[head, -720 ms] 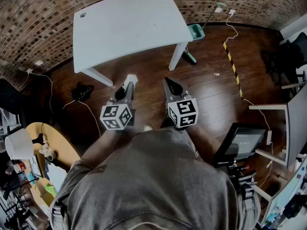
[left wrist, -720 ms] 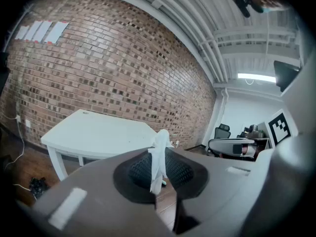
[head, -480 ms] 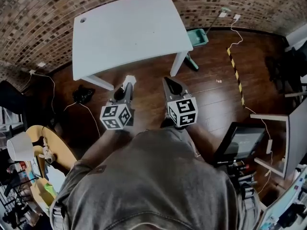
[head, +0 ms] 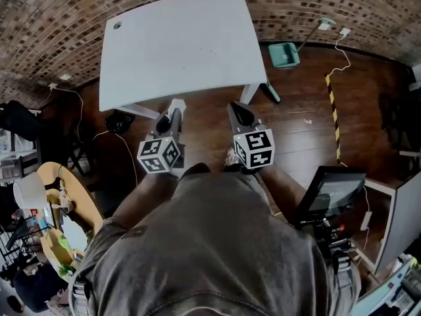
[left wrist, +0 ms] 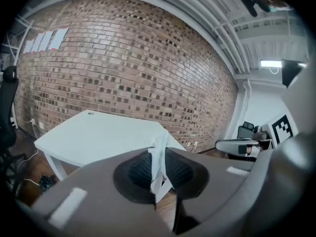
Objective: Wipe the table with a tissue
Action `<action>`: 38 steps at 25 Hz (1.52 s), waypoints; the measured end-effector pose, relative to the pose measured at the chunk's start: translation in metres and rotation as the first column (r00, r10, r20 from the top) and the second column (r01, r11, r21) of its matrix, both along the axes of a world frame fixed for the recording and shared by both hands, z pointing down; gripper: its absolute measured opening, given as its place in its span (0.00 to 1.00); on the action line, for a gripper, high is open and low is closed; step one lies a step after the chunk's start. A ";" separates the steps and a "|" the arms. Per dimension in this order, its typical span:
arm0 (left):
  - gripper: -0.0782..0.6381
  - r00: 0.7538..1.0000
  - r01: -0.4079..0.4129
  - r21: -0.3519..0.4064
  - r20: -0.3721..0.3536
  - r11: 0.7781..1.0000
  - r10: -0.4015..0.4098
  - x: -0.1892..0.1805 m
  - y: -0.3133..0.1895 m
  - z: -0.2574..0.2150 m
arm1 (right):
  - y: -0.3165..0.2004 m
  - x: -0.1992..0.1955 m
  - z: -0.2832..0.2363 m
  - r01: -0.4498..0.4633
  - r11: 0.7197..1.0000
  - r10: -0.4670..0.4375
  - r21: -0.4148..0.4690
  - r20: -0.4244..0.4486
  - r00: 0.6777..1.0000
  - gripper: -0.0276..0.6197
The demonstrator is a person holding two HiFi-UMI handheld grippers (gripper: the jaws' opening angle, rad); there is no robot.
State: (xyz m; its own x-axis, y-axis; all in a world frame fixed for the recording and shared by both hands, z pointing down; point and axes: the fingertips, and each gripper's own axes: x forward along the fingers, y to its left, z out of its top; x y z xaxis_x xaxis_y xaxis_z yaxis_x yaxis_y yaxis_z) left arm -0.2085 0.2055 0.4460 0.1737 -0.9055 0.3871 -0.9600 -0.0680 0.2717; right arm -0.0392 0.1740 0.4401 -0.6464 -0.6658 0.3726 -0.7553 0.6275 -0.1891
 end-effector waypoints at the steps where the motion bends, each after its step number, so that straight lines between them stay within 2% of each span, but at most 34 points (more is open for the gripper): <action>1: 0.16 1.000 0.010 -0.002 0.004 1.000 -0.010 0.000 -0.003 0.000 | -0.004 0.001 0.002 0.007 1.000 -0.007 -0.003 0.002 1.000 0.06; 12: 0.16 0.998 0.061 -0.026 -0.010 0.998 -0.061 -0.030 -0.051 0.024 | -0.048 -0.020 0.021 0.027 0.999 -0.028 -0.033 -0.031 0.999 0.06; 22: 0.16 0.999 0.031 -0.038 -0.043 0.999 -0.033 -0.078 -0.126 0.043 | -0.119 -0.064 0.024 -0.006 0.999 0.003 -0.032 -0.100 0.995 0.06; 31: 0.16 0.998 0.013 -0.100 -0.053 0.995 -0.019 -0.102 -0.155 0.076 | -0.153 -0.083 0.035 -0.042 0.998 0.034 -0.054 -0.141 0.989 0.06; 38: 0.16 0.999 0.046 -0.159 -0.015 0.986 -0.049 -0.110 -0.173 0.111 | -0.175 -0.079 0.046 -0.035 0.997 0.024 -0.069 -0.159 0.987 0.06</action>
